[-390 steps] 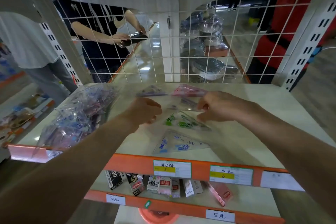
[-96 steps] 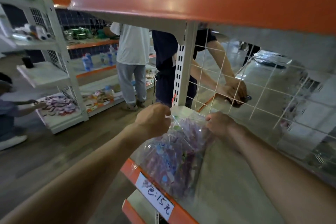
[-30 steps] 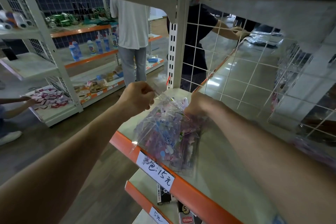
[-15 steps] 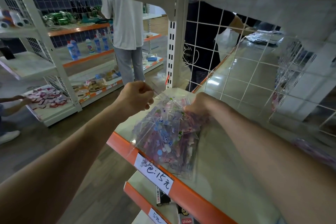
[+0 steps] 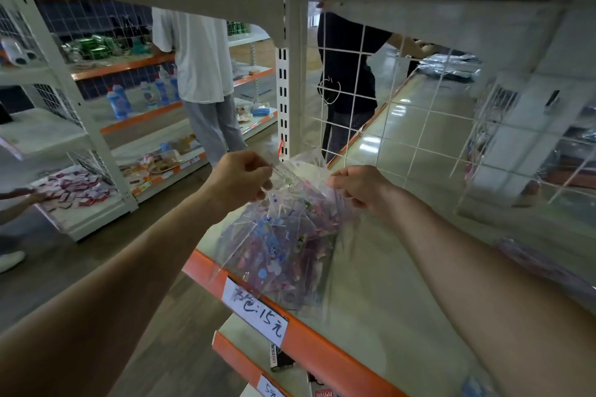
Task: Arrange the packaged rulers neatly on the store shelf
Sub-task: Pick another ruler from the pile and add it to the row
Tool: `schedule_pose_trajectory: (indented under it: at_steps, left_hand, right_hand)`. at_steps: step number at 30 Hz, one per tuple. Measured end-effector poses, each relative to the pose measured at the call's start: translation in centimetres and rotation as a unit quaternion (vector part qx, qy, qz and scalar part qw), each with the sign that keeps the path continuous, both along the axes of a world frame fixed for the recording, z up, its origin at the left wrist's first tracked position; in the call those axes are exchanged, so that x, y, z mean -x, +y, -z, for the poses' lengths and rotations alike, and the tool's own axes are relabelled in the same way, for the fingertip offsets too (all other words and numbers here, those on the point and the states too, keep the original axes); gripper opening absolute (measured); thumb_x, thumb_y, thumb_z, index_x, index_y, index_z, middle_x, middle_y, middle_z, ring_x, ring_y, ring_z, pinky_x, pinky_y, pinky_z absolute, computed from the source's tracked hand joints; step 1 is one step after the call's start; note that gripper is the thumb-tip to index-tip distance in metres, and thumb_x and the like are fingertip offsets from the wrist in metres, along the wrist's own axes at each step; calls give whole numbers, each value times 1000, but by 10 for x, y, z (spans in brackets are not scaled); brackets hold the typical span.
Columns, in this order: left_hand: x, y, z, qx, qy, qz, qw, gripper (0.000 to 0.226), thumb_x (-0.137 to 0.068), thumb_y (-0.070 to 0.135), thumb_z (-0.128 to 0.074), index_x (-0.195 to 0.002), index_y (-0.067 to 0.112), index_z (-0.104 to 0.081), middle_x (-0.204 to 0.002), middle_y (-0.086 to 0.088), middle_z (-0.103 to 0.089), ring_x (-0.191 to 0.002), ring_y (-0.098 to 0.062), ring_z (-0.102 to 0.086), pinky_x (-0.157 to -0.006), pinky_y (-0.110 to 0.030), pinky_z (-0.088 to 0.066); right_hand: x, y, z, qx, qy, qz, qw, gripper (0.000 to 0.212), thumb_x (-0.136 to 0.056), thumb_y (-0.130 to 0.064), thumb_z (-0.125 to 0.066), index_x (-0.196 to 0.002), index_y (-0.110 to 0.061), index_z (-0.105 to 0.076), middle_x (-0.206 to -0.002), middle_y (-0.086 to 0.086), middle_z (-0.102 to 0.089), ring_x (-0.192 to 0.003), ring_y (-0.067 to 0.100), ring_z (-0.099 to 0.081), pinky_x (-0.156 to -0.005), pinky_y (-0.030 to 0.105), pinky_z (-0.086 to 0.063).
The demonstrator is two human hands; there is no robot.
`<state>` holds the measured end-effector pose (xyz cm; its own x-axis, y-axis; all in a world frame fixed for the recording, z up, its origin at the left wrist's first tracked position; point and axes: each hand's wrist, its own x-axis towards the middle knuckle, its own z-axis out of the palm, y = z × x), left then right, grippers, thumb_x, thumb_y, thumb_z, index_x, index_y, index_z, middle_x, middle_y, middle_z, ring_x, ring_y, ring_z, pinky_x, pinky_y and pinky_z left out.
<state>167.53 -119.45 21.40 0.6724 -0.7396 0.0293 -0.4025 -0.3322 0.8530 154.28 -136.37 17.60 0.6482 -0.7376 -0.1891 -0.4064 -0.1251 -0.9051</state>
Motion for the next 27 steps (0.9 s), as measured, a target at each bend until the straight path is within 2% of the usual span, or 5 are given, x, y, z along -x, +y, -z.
schedule_pose_trajectory:
  at_steps: [7,10,16,23,27]
  left_hand:
    - [15,0,-5,9,20,-4,1000,10,-94,13,-55,-95,8,-64,-78,-5,-68,-60,-14,-62,-52,-17,-53]
    - [24,0,-10,27,36,-18,999,10,-94,9,-53,-95,8,-63,-82,-8,-67,-63,-16,-61,-54,-20,-53]
    - [27,3,-18,109,30,-117,987,11,-89,8,-59,-90,17,-65,-90,-8,-68,-81,-26,-65,-80,-42,-56]
    - [99,-4,-13,170,165,-18,971,14,-95,3,-49,-99,9,-62,-78,-6,-68,-62,-17,-57,-58,-27,-48]
    - [147,-17,11,174,245,11,954,14,-96,8,-48,-92,12,-61,-68,-1,-69,-49,-10,-57,-45,-18,-46]
  right_hand:
    - [21,8,-17,-118,-124,-24,985,12,-87,-20,-65,-98,-14,-66,-102,3,-70,-78,10,-60,-65,22,-47]
    - [30,10,-30,-145,-171,-41,974,2,-92,-19,-60,-92,-19,-62,-103,1,-73,-83,12,-66,-62,22,-46]
    - [59,24,-53,-155,-208,-45,965,5,-95,-17,-55,-95,-16,-60,-100,3,-74,-77,10,-69,-53,19,-45]
    - [146,44,-56,-20,-183,42,982,9,-92,-16,-58,-85,-18,-63,-75,-1,-73,-72,10,-66,-64,24,-43]
    - [204,50,-50,-7,-211,120,970,8,-95,-14,-54,-88,-17,-58,-74,4,-64,-52,13,-64,-48,21,-47]
